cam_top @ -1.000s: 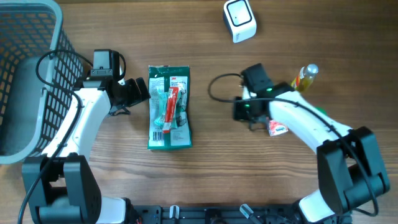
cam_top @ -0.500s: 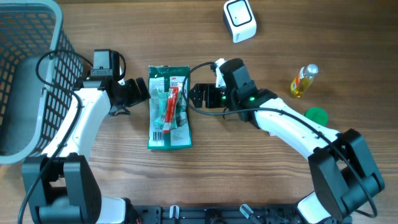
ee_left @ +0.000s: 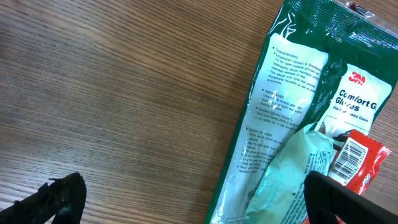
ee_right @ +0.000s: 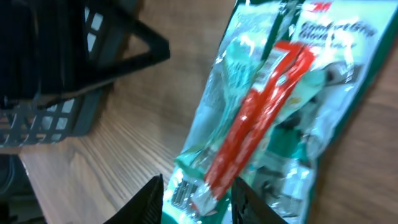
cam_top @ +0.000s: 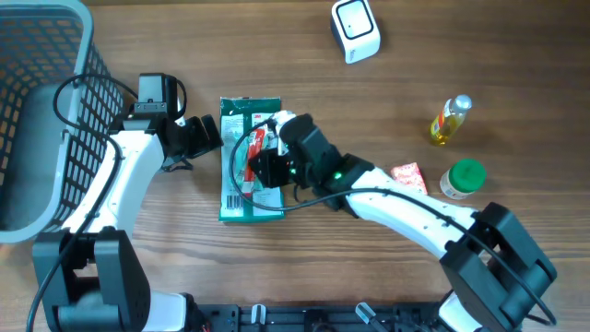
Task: Scan the item barcode
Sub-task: 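Move right gripper to the red tube on the gloves pack, then close right gripper on the red tube, then lift the red tube and pull it right off the gloves pack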
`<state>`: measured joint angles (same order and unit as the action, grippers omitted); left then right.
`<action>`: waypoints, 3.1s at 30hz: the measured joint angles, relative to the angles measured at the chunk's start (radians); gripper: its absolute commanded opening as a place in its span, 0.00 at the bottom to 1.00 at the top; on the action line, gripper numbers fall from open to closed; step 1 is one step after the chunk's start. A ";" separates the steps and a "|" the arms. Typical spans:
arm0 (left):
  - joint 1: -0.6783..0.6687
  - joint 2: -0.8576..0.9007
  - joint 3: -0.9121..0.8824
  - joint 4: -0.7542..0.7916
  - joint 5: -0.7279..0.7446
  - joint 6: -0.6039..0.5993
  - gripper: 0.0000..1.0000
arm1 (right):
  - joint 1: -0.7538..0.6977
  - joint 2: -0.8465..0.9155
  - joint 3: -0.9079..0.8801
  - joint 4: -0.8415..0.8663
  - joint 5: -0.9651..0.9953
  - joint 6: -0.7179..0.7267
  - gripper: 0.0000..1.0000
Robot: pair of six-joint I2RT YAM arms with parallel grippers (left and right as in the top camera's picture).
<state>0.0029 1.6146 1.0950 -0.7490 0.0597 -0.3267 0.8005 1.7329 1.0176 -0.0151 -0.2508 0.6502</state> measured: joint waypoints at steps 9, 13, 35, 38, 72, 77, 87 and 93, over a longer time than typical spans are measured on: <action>0.000 0.000 0.000 0.000 0.000 0.000 1.00 | 0.024 0.116 0.000 0.007 0.001 0.140 0.36; 0.000 0.000 0.000 0.000 0.000 0.000 1.00 | 0.024 0.119 0.000 0.018 -0.015 0.150 0.36; 0.000 0.000 0.000 0.000 0.000 0.000 1.00 | 0.050 0.164 0.000 0.039 -0.032 0.164 0.04; 0.000 0.000 0.000 0.000 0.000 0.000 1.00 | 0.047 0.164 0.000 0.038 -0.078 0.164 0.04; 0.000 0.000 0.000 0.000 0.000 0.000 1.00 | -0.346 -0.097 0.003 -0.949 -0.809 -1.164 0.04; 0.000 0.000 0.000 0.000 0.000 0.000 1.00 | -0.346 -0.123 0.003 -1.060 -0.848 -1.368 0.04; 0.000 0.000 0.000 0.000 0.000 0.000 1.00 | -0.346 -0.123 0.003 -1.099 -0.856 -1.501 0.04; 0.000 0.000 0.000 0.000 0.000 0.000 1.00 | -0.346 -0.123 0.003 -1.099 -0.856 -1.512 0.04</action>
<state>0.0029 1.6146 1.0950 -0.7490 0.0597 -0.3267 0.4545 1.6096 1.0203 -1.1141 -1.1069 -0.8619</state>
